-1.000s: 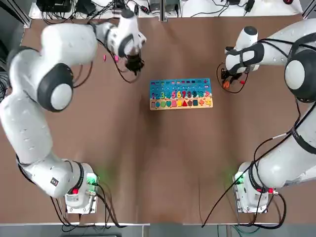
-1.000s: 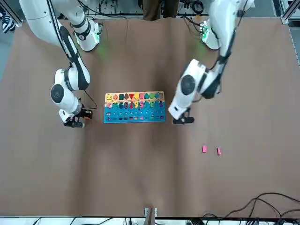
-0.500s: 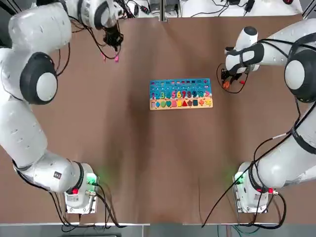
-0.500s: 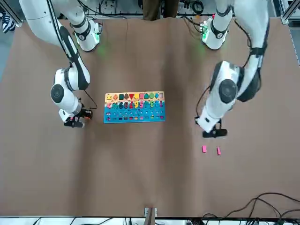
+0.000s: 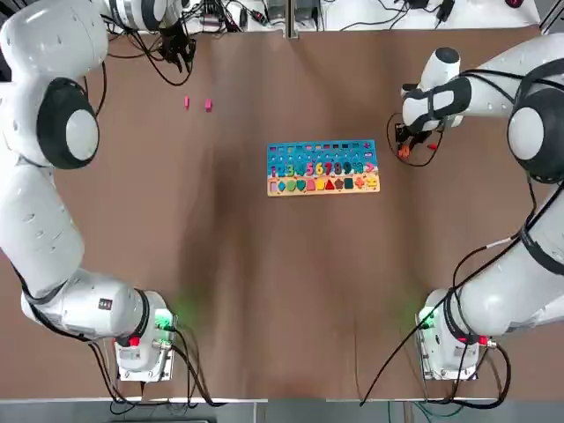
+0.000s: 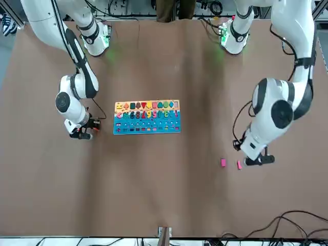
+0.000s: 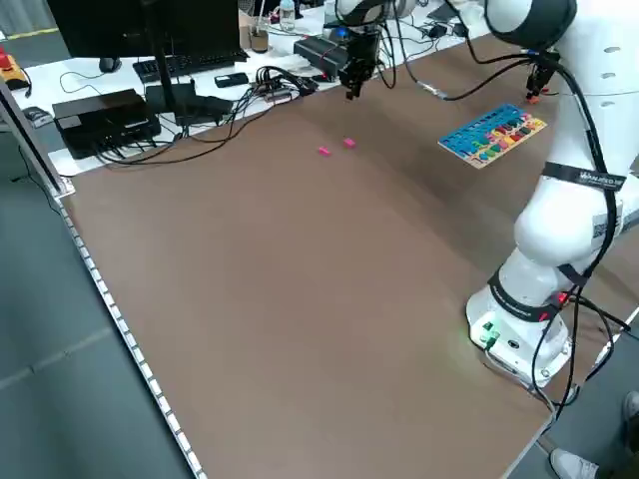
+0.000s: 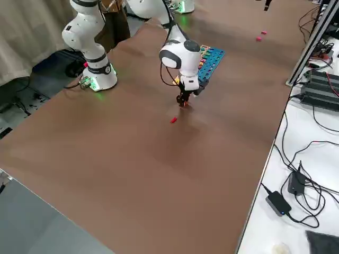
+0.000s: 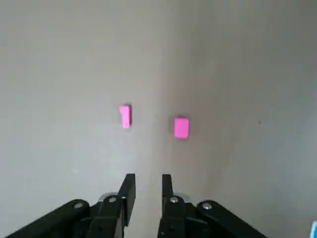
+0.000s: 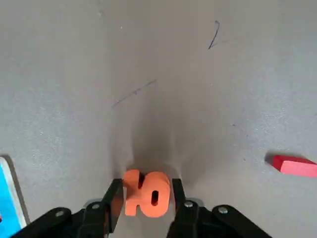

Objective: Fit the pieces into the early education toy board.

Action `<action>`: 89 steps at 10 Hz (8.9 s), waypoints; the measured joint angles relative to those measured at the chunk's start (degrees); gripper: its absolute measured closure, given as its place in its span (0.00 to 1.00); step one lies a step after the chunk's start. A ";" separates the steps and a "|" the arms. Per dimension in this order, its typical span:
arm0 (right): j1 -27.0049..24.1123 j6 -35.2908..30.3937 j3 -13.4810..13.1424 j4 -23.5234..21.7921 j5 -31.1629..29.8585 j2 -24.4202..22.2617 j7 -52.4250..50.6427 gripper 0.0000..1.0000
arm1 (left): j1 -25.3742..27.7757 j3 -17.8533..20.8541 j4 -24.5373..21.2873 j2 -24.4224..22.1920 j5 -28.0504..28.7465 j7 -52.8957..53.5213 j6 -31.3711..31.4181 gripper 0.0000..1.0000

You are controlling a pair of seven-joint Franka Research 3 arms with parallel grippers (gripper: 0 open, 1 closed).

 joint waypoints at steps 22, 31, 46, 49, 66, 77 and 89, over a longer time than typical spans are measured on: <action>-0.02 0.01 -0.03 -0.59 0.00 0.38 0.01 0.57 | -2.15 -0.55 5.08 17.99 0.01 -3.83 7.63 0.50; 0.75 -10.05 0.55 3.17 0.03 -1.08 0.00 0.57 | -2.25 -0.55 3.79 18.77 0.25 -4.18 10.12 0.57; 22.52 2.57 0.72 0.82 0.06 -0.86 18.66 0.57 | -2.46 -0.88 1.57 14.54 1.06 -4.18 12.09 0.74; 22.50 2.57 0.49 0.25 0.05 -0.82 18.03 0.57 | -2.39 -2.42 -6.17 5.61 1.07 -4.18 10.43 0.74; 22.51 2.68 0.29 -0.36 -0.50 0.21 17.67 0.57 | -6.58 -26.79 -19.70 -6.07 1.10 -32.10 5.66 0.74; 22.53 2.85 0.42 -1.21 -0.51 -0.22 17.67 0.57 | -13.93 -26.68 -28.44 -1.79 4.32 -42.67 18.46 0.74; 21.40 6.01 0.40 -2.55 -4.65 -0.47 17.61 0.57 | -14.21 -24.11 -26.73 2.14 11.74 -45.47 22.35 0.74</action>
